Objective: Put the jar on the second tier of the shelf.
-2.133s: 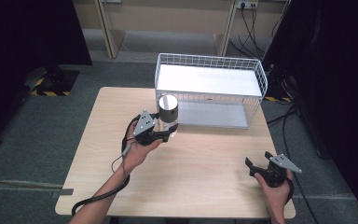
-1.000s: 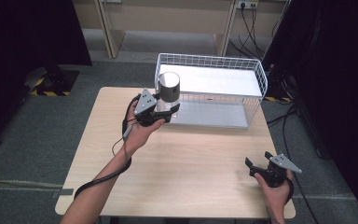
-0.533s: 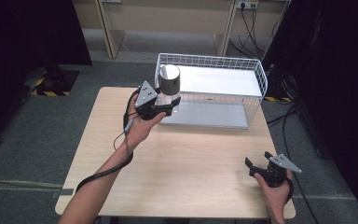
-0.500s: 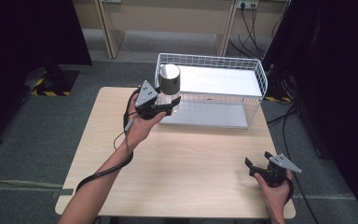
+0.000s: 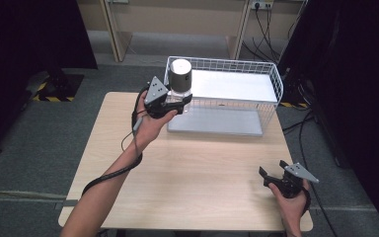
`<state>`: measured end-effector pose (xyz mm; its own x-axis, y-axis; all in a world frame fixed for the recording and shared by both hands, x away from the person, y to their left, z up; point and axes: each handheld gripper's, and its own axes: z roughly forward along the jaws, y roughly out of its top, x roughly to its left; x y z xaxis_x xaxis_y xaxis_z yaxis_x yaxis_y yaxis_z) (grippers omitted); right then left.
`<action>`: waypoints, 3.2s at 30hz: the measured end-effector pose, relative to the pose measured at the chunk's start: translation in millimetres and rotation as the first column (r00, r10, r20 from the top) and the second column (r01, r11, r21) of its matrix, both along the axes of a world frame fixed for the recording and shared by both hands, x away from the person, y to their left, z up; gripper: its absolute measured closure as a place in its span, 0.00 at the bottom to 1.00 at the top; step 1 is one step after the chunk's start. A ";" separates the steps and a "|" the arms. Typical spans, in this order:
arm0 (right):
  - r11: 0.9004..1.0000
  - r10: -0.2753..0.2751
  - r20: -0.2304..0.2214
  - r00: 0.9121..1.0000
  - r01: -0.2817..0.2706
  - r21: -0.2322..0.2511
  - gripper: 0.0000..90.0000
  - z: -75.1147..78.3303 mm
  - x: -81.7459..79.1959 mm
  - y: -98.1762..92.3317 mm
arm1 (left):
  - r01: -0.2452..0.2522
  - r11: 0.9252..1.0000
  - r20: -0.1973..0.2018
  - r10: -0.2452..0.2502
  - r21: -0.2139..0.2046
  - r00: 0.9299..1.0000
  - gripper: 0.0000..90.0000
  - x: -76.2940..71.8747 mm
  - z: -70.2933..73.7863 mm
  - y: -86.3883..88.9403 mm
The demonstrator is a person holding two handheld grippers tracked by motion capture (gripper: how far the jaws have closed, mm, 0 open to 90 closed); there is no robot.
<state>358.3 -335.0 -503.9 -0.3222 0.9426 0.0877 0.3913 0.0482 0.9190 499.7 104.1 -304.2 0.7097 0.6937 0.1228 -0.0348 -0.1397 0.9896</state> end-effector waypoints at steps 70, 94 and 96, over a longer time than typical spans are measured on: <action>1.000 0.013 0.000 1.000 -0.013 0.001 0.08 -0.1 0.3 -0.5 | -0.224 0.975 -0.085 0.223 0.003 0.971 0.34 77.7 14.5 -16.9; 1.000 0.018 -0.005 1.000 -0.018 0.003 0.08 -0.1 0.9 -0.7 | -0.230 0.973 -0.148 0.226 -0.008 0.963 0.33 88.0 10.4 -16.6; 1.000 0.019 -0.005 1.000 -0.019 0.001 0.08 -0.1 0.9 -0.5 | -0.231 0.973 -0.147 0.227 -0.007 0.963 0.33 87.9 10.4 -16.6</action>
<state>359.2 -335.5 -503.9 -0.3400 0.9360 0.0906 0.3949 0.0546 0.9171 587.6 87.5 -293.8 0.5407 0.8411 0.0121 0.1387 -0.1034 0.9849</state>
